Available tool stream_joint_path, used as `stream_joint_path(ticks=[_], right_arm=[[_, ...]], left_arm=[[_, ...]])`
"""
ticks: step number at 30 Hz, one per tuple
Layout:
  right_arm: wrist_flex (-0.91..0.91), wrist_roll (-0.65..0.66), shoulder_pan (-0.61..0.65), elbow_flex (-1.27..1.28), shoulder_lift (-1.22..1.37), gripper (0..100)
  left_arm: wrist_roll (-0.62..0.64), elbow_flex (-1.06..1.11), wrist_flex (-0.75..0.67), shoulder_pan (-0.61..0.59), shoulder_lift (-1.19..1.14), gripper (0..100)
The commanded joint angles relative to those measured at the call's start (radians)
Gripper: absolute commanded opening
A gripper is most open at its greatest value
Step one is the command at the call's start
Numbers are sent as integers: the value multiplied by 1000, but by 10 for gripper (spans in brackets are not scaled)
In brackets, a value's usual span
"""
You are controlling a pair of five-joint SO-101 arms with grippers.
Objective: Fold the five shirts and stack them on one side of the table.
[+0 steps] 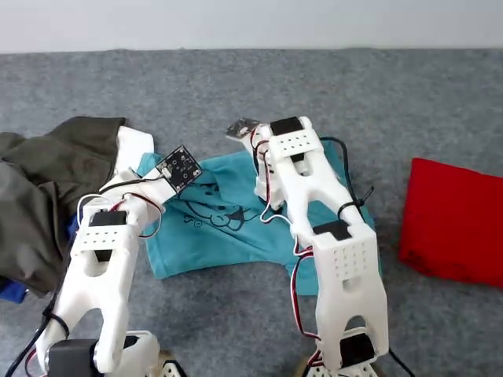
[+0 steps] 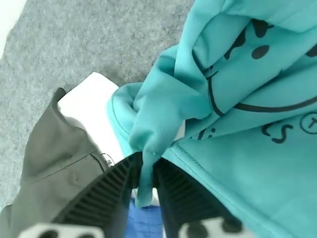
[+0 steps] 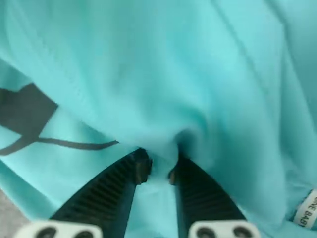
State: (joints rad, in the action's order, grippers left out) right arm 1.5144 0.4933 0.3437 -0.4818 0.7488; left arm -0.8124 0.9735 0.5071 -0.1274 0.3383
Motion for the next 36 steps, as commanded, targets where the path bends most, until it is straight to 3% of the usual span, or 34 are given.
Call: stream_joint_path(ticks=[1, 15, 29, 36], right_arm=[[10, 6, -27, -89, -1, 59], [120, 195, -140, -267, 5, 21], [127, 195, -111, -276, 44, 65], [125, 224, -117, -279, 44, 7]], left_arm=[[12, -5, 0, -5, 2, 14], [12, -8, 0, 3, 0, 14], [12, -7, 2, 3, -2, 14], [12, -7, 2, 3, 0, 14]])
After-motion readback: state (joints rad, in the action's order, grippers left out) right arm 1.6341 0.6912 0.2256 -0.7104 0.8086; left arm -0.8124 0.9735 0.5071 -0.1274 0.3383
